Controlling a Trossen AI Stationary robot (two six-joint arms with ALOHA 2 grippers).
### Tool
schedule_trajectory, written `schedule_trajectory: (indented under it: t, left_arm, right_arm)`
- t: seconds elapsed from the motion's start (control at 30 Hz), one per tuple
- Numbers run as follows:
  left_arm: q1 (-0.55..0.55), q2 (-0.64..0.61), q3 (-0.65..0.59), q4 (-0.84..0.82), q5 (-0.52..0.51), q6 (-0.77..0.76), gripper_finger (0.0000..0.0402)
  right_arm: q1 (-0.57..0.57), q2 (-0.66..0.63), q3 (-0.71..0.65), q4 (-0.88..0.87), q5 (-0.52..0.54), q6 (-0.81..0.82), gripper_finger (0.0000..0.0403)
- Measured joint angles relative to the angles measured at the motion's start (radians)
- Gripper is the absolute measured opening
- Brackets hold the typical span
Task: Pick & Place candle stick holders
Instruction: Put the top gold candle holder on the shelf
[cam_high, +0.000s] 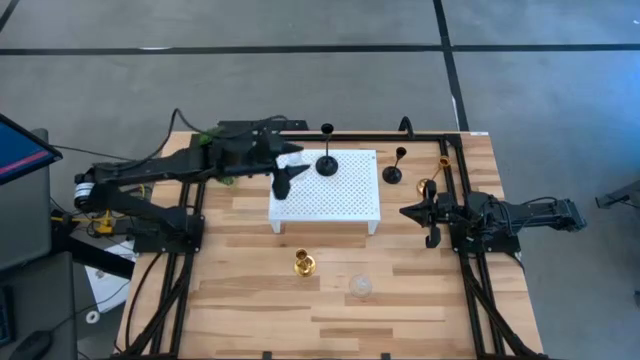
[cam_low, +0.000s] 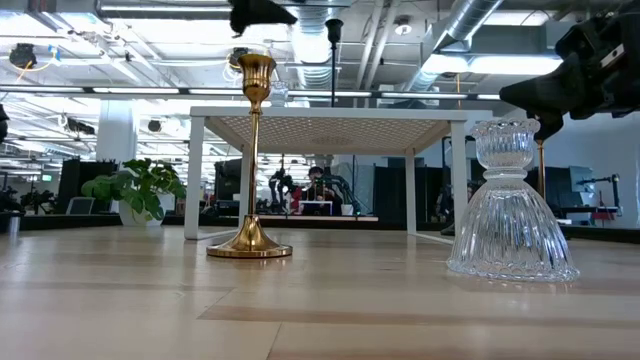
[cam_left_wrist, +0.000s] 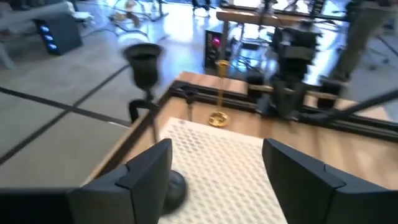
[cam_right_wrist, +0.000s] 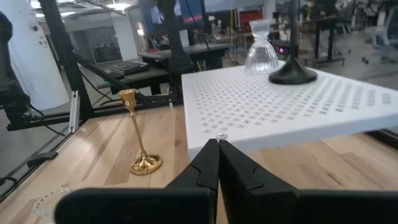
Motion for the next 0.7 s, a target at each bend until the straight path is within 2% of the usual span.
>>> schedule_trajectory:
  t: [0.13,0.3,0.47,0.53,0.7]
  left_arm:
    - [-0.053,-0.044,0.000,-0.089,0.001,0.038,0.0209]
    - [-0.075,-0.086,-0.009,-0.145,-0.002,0.067,0.0127]
    - [-0.075,-0.154,-0.122,-0.138,-0.002,0.067,0.0037]
    - [-0.075,-0.185,-0.193,-0.076,0.006,0.067,0.0011]
    - [-0.075,-0.264,-0.351,0.172,0.138,0.150,0.0007]
  right_arm:
    - [0.000,0.000,0.035,-0.049,0.055,0.048,0.0000]
    - [0.015,0.000,0.059,-0.176,0.175,0.102,0.0000]
    - [0.053,0.000,0.098,-0.217,0.221,0.112,0.0000]
    - [0.076,0.000,0.119,-0.229,0.258,0.112,0.0000]
    - [0.151,0.000,0.157,-0.349,0.468,0.123,0.0000]
